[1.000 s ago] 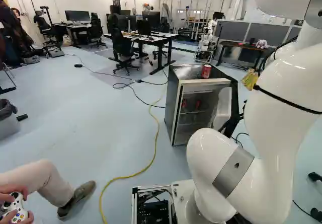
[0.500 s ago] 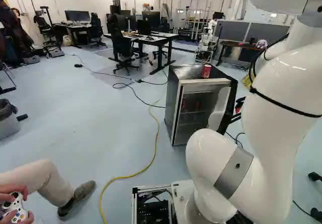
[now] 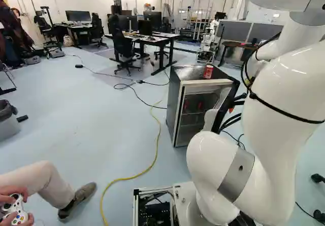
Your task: Grab a drink from the fridge
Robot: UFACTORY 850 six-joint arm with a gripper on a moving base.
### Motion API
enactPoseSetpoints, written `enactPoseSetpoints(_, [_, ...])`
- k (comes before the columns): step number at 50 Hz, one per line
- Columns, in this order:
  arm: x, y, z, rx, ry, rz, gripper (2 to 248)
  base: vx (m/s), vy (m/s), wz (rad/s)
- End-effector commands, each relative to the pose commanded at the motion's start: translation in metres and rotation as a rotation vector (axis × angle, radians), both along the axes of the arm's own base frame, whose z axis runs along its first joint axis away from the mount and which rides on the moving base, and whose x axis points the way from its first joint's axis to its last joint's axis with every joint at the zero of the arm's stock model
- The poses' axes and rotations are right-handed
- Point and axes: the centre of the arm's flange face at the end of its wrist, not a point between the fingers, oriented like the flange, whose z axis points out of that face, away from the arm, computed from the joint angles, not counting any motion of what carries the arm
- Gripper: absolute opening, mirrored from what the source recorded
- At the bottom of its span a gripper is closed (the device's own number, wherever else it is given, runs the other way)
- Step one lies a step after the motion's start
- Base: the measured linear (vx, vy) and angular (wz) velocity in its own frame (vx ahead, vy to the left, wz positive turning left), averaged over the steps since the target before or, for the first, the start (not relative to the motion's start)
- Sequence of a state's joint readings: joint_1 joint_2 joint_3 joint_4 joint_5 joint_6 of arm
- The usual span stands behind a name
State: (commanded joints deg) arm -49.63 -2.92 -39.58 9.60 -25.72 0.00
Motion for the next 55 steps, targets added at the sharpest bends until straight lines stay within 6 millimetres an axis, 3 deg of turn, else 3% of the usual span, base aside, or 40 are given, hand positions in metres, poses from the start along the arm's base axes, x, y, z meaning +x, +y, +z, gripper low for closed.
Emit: enactPoseSetpoints(55, [0.061,0.090,0.001,-0.072,-0.060,0.261,247,0.000,0.000,0.000])
